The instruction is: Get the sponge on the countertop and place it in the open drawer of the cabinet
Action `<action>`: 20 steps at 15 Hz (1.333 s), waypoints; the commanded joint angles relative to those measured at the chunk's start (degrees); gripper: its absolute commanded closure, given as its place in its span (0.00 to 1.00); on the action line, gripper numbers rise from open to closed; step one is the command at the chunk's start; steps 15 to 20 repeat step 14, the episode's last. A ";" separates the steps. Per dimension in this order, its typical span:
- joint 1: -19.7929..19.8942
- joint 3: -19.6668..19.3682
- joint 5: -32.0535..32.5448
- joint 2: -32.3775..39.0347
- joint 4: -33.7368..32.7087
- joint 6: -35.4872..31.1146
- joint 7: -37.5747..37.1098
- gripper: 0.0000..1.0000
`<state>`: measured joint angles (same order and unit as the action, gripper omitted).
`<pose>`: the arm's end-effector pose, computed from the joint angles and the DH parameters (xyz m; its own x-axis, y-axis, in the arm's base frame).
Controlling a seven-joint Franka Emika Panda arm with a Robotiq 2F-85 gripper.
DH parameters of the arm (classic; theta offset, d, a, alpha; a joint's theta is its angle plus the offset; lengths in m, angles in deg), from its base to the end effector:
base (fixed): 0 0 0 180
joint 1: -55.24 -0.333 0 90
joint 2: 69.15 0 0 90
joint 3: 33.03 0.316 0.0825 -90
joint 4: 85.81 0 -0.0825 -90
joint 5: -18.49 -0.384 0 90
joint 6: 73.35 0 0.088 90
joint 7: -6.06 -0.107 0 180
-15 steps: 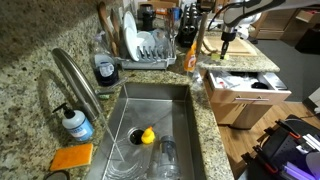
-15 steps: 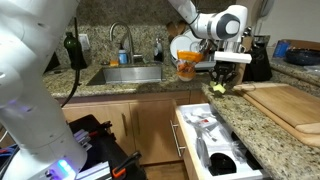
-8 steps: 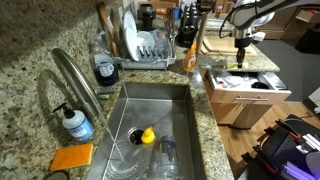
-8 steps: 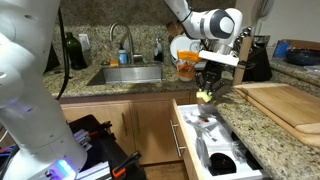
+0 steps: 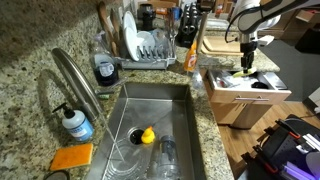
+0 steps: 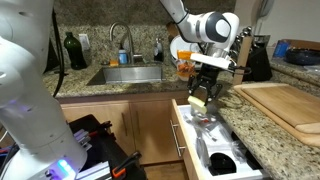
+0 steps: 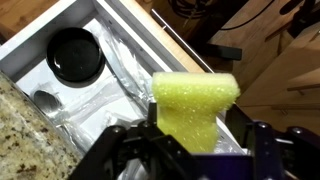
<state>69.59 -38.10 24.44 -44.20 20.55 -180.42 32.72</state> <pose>0.5524 -0.2009 0.2610 0.8902 0.1788 -0.4191 0.1591 -0.9839 -0.0818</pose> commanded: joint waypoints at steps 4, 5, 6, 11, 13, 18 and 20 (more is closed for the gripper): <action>-0.57 -1.50 1.82 -3.91 3.50 -1.55 -4.88 0.00; -0.45 -1.39 1.82 -4.90 3.87 -3.64 -4.57 0.00; -0.26 -1.11 1.44 -6.01 4.40 -6.08 -3.75 0.00; -0.86 -0.05 -0.04 -11.16 5.39 -18.24 0.33 0.00; -1.41 -0.60 0.30 -9.09 2.16 -15.57 -0.91 0.00; -1.54 -0.46 0.12 -9.95 2.65 -17.09 -0.29 0.00; -1.54 -0.46 0.12 -9.95 2.65 -17.09 -0.29 0.00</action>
